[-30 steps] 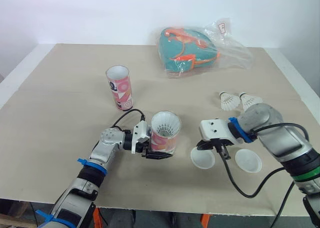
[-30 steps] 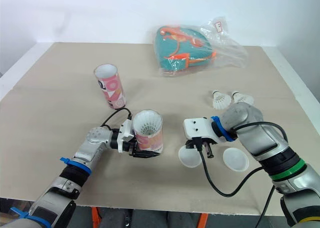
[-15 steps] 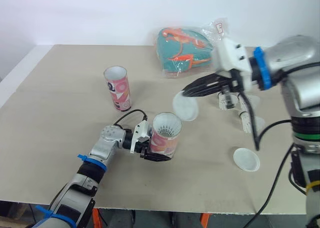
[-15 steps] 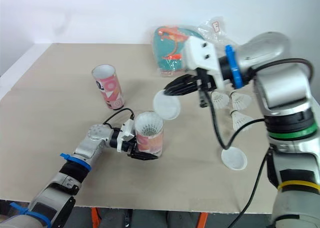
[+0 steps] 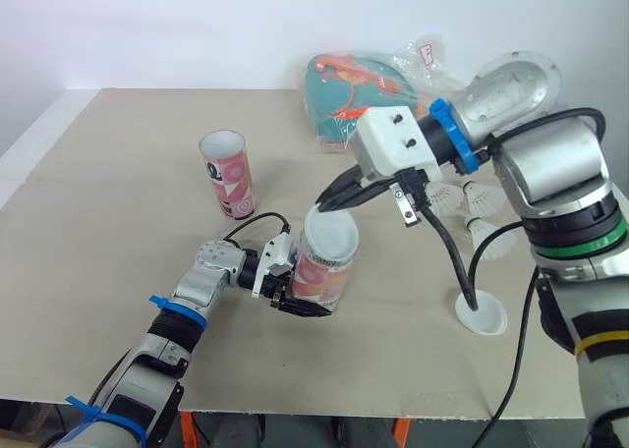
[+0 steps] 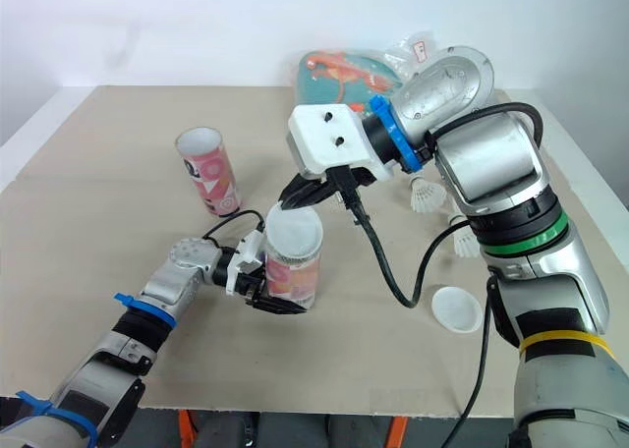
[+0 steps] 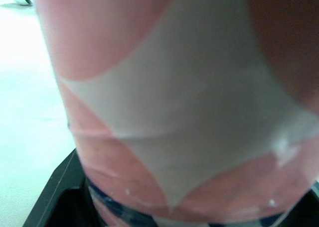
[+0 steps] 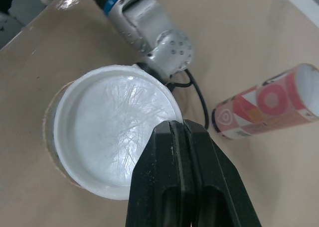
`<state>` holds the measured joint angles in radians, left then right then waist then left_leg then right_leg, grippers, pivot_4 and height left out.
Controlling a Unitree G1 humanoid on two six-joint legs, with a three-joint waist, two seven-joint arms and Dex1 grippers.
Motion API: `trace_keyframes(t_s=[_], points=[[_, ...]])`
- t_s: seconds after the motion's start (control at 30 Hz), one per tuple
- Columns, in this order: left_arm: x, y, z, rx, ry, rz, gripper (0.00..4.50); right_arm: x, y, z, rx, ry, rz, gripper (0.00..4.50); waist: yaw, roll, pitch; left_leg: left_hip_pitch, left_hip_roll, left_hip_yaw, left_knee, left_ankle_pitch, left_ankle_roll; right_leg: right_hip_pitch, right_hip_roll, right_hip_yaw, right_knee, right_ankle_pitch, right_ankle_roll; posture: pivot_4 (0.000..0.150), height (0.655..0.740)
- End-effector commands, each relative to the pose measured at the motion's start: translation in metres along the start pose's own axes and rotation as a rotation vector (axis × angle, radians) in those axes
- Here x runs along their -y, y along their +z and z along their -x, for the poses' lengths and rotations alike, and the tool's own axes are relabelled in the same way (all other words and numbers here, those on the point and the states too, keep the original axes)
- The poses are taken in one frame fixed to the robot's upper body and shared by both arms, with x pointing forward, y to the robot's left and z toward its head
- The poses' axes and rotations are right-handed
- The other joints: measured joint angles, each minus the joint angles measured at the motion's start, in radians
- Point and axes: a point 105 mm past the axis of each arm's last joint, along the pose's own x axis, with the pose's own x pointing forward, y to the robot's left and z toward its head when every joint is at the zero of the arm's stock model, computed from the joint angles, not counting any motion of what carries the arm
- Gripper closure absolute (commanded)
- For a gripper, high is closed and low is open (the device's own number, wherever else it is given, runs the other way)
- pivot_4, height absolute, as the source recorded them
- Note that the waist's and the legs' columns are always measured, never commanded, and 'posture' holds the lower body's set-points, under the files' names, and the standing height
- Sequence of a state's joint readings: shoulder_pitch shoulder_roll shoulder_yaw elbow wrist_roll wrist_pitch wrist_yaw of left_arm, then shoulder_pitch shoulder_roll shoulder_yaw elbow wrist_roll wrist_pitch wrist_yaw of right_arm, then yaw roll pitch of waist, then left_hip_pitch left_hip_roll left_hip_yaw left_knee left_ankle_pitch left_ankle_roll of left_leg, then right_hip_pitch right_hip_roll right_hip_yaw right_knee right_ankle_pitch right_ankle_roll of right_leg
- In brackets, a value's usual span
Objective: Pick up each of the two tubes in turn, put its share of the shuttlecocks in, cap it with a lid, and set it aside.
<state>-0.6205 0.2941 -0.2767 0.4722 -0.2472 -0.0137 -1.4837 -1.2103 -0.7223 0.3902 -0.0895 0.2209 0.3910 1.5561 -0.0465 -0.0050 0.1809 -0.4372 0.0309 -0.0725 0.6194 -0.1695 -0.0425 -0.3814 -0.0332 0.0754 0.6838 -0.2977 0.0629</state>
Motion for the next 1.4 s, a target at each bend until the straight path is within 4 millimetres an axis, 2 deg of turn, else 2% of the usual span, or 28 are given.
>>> trace_keyframes(t_s=[0.03,0.57,0.73,0.8,0.87,1.03,1.13,1.2,1.3,1.33,1.37,1.4], points=[[0.006,-0.014,0.003,-0.042,-0.009,0.048,1.46,-0.010,0.001,-0.001,-0.029,0.058,0.045,4.40,0.000,0.000,0.000,0.000,0.000,0.000,0.000,0.000,0.000,0.000,0.000,0.000,0.000,0.000,0.000,0.150,0.7400],[0.005,-0.013,0.004,-0.035,0.004,0.048,1.46,-0.027,-0.010,-0.017,-0.094,0.139,0.130,4.40,0.000,0.000,0.000,0.000,0.000,0.000,0.000,0.000,0.000,0.000,0.000,0.000,0.000,0.000,0.000,0.150,0.7400],[0.005,-0.011,0.004,-0.027,0.012,0.050,1.46,-0.026,-0.014,-0.028,-0.101,0.095,0.151,2.84,0.000,0.000,-0.001,0.001,0.000,0.000,0.000,0.000,0.000,0.001,0.000,0.000,0.000,0.000,0.000,0.150,0.7400],[0.005,-0.011,0.005,-0.024,0.014,0.054,1.46,-0.028,-0.016,-0.030,-0.096,0.098,0.133,1.85,0.000,0.000,-0.001,0.002,0.000,0.000,0.000,0.000,0.000,0.002,0.000,0.000,0.000,0.000,0.000,0.150,0.7400],[0.006,-0.011,0.005,-0.023,0.015,0.057,1.46,-0.029,-0.019,-0.032,-0.092,0.091,0.107,1.07,-0.001,-0.001,-0.001,0.007,0.000,0.000,0.000,0.000,0.000,0.007,0.000,0.000,0.000,0.000,0.000,0.150,0.7400],[0.007,-0.011,0.005,-0.022,0.016,0.061,1.46,-0.017,-0.024,-0.028,-0.048,0.032,0.018,1.07,-0.003,-0.001,-0.002,0.011,0.002,0.000,-0.002,0.000,0.000,0.011,0.003,0.000,0.000,-0.001,-0.002,0.150,0.7400],[0.007,-0.011,0.005,-0.021,0.016,0.062,1.46,-0.003,-0.011,-0.015,0.065,-0.024,-0.070,1.07,-0.003,-0.001,-0.002,0.012,0.006,0.000,-0.002,0.000,0.000,0.011,0.006,0.000,0.000,0.000,-0.003,0.150,0.7400],[0.007,-0.011,0.005,-0.022,0.016,0.061,1.46,0.003,0.002,0.001,0.178,-0.037,-0.141,1.07,-0.002,0.000,-0.001,0.012,0.007,0.000,-0.002,0.000,0.000,0.010,0.007,0.000,0.000,0.001,-0.005,0.150,0.7400],[0.006,-0.011,0.005,-0.023,0.016,0.061,1.46,0.005,0.011,0.015,0.262,-0.031,-0.195,1.07,-0.001,0.000,-0.001,0.011,0.008,0.000,-0.002,0.000,0.000,0.009,0.008,0.000,0.000,0.001,-0.005,0.150,0.7400],[0.006,-0.011,0.005,-0.024,0.016,0.060,1.46,0.003,0.011,0.017,0.270,-0.017,-0.206,1.58,-0.001,0.000,-0.001,0.010,0.008,0.000,-0.002,0.000,0.000,0.009,0.008,0.000,0.000,0.001,-0.005,0.150,0.7400],[0.006,-0.011,0.005,-0.025,0.016,0.059,1.46,-0.002,0.010,0.016,0.263,0.003,-0.210,1.72,-0.001,0.000,-0.001,0.010,0.007,0.000,-0.002,0.000,0.000,0.009,0.008,0.000,0.000,0.001,-0.005,0.150,0.7400],[0.006,-0.011,0.005,-0.026,0.016,0.058,1.46,-0.005,0.008,0.015,0.255,0.018,-0.211,2.35,-0.001,0.000,-0.001,0.010,0.008,0.000,-0.002,0.000,0.000,0.009,0.008,0.000,0.000,0.001,-0.005,0.150,0.7400]])
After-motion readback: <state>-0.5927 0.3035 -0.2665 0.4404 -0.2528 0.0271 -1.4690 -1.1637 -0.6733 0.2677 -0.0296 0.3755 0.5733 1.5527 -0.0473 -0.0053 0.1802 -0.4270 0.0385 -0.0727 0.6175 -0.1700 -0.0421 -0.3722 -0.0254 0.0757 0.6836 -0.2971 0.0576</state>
